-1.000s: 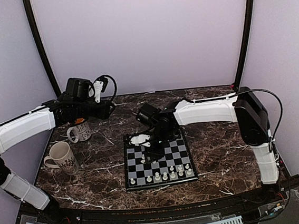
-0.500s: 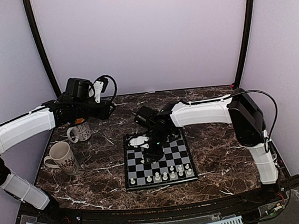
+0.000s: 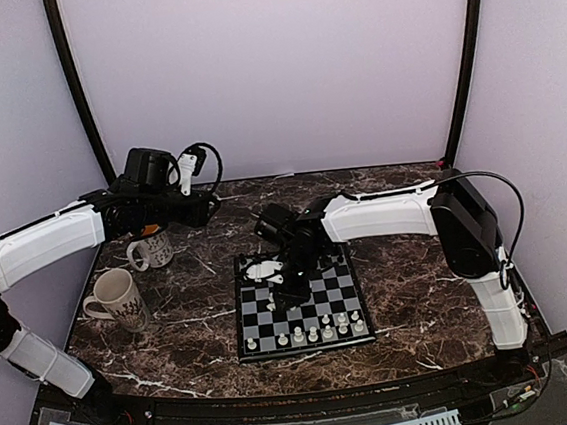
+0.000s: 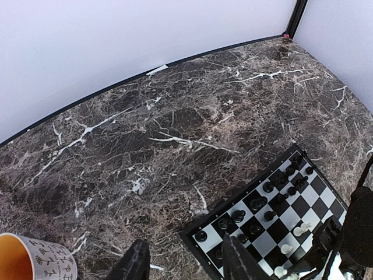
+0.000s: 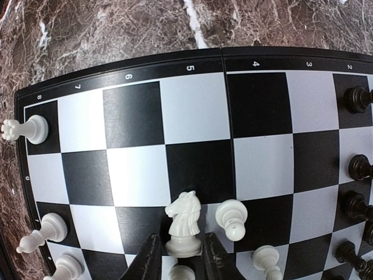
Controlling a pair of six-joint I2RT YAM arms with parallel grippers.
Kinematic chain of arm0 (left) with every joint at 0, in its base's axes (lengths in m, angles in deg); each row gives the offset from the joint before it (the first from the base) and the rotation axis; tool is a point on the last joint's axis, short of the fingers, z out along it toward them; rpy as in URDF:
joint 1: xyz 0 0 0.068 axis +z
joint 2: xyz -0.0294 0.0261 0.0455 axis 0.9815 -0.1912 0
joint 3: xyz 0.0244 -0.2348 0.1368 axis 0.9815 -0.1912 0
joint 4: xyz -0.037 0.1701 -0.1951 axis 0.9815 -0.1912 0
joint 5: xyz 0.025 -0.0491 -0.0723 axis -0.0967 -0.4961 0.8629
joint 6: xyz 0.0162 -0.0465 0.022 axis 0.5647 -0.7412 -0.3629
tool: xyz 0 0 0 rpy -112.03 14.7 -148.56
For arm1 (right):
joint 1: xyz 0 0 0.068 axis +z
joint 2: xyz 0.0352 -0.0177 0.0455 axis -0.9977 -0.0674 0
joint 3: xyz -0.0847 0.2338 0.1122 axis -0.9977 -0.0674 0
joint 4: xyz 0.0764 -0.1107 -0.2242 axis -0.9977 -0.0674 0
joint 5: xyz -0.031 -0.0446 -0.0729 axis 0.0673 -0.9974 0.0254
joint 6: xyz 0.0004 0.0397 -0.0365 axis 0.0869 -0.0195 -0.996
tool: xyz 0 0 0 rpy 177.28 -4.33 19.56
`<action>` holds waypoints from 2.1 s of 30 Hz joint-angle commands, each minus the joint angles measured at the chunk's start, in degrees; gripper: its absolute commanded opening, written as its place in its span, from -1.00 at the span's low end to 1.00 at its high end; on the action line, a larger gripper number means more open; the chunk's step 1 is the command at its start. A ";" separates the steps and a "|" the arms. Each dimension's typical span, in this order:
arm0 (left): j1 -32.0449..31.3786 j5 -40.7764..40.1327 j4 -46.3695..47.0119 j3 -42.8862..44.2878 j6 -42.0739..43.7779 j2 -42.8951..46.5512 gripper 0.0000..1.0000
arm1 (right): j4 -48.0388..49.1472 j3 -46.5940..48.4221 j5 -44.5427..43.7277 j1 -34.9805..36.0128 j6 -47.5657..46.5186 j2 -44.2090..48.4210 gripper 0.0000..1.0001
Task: Set up the chess pieces on the board
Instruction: Pick up the knight from the chessboard, then pass from the right arm to the left
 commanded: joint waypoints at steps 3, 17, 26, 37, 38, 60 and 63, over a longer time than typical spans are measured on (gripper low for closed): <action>0.11 0.48 1.27 -0.70 0.66 1.08 -0.11 | -0.82 1.40 0.76 0.80 0.21 -0.46 -0.58; 0.35 0.90 1.66 -0.72 -1.79 0.82 -0.11 | 0.52 -2.24 5.99 -0.84 2.58 11.14 -0.69; 0.39 19.26 14.88 -7.65 -25.26 3.40 -0.12 | 7.98 -11.01 12.21 -9.56 6.69 20.97 -0.70; -5.35 28.30 37.43 -16.54 -42.42 -1.24 -0.13 | 10.49 -13.06 15.42 -13.64 9.02 22.73 -0.69; -6.10 28.37 37.82 -16.28 -42.76 -2.18 -0.13 | 10.60 -13.10 15.74 -13.62 9.13 22.65 -0.69; -10.02 32.69 46.81 -13.25 -47.84 -13.04 -0.40 | 10.98 -12.93 16.87 -13.62 10.17 22.28 -0.68; -10.04 33.02 47.25 -12.93 -47.99 -13.49 -0.42 | 10.98 -12.72 17.02 -13.65 10.30 22.10 -0.68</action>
